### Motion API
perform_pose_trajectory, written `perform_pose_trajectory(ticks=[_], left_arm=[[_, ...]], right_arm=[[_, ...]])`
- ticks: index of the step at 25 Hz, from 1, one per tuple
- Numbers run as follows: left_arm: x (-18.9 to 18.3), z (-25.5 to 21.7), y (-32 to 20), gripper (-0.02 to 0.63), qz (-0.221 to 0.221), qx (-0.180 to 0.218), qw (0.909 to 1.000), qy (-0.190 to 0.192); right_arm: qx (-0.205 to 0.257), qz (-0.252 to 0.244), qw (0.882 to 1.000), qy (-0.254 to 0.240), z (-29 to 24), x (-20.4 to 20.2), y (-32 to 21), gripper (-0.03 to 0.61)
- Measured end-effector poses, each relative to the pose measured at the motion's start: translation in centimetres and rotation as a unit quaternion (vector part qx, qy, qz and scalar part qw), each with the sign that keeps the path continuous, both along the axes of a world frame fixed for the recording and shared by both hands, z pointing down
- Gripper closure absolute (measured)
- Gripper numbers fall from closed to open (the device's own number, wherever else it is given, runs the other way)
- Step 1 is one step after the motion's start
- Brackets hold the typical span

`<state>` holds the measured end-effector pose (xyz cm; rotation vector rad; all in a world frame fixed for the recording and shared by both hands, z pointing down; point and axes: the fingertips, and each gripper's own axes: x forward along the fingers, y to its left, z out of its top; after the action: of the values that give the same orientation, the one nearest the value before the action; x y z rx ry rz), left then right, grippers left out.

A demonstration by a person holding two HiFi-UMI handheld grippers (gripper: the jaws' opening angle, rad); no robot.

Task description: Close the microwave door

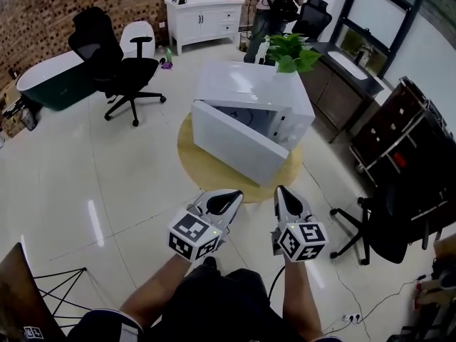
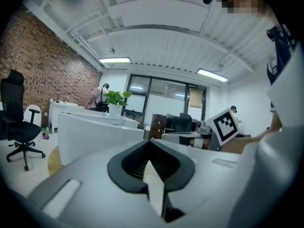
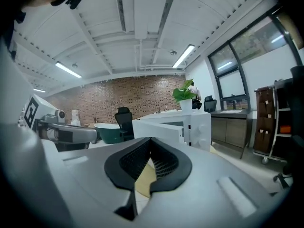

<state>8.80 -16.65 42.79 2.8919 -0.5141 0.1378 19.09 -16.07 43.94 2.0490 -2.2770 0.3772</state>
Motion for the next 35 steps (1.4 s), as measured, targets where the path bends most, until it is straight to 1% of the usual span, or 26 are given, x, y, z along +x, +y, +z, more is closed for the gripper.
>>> perform_pose_trajectory(ticks=[5, 7, 13, 21, 24, 28, 35], left_arm=[[1.6, 0.6, -1.7, 0.602, 0.003, -0.007, 1.0, -0.006], [2.3, 0.8, -2.3, 0.602, 0.001, -0.009, 0.9999, -0.006], [4.0, 1.3, -3.8, 0.601, -0.013, -0.02, 0.9996, -0.013], [5.9, 1.9, -5.0, 0.601, -0.019, -0.023, 0.999, -0.033], [6.5, 2.0, -5.6, 0.601, -0.019, -0.023, 0.9989, -0.036], [7.5, 2.3, -6.5, 0.602, -0.02, -0.026, 0.9988, -0.037], [9.0, 1.8, -8.2, 0.601, -0.034, -0.017, 0.9986, -0.036]], right_arm=[[-0.017, 0.026, 0.999, 0.009, 0.9, 2.5, -2.1, 0.577], [-0.023, 0.028, 0.999, 0.016, 1.1, 3.4, -3.0, 0.577], [-0.046, 0.007, 0.999, 0.019, 2.4, 4.9, -5.4, 0.558], [-0.043, -0.015, 0.999, 0.018, 2.4, 5.6, -7.8, 0.537], [-0.04, -0.013, 0.999, 0.017, 2.3, 6.4, -8.4, 0.541], [-0.041, -0.022, 0.999, 0.021, 2.5, 7.5, -9.6, 0.543], [-0.044, -0.026, 0.998, 0.043, 2.4, 9.8, -11.8, 0.552]])
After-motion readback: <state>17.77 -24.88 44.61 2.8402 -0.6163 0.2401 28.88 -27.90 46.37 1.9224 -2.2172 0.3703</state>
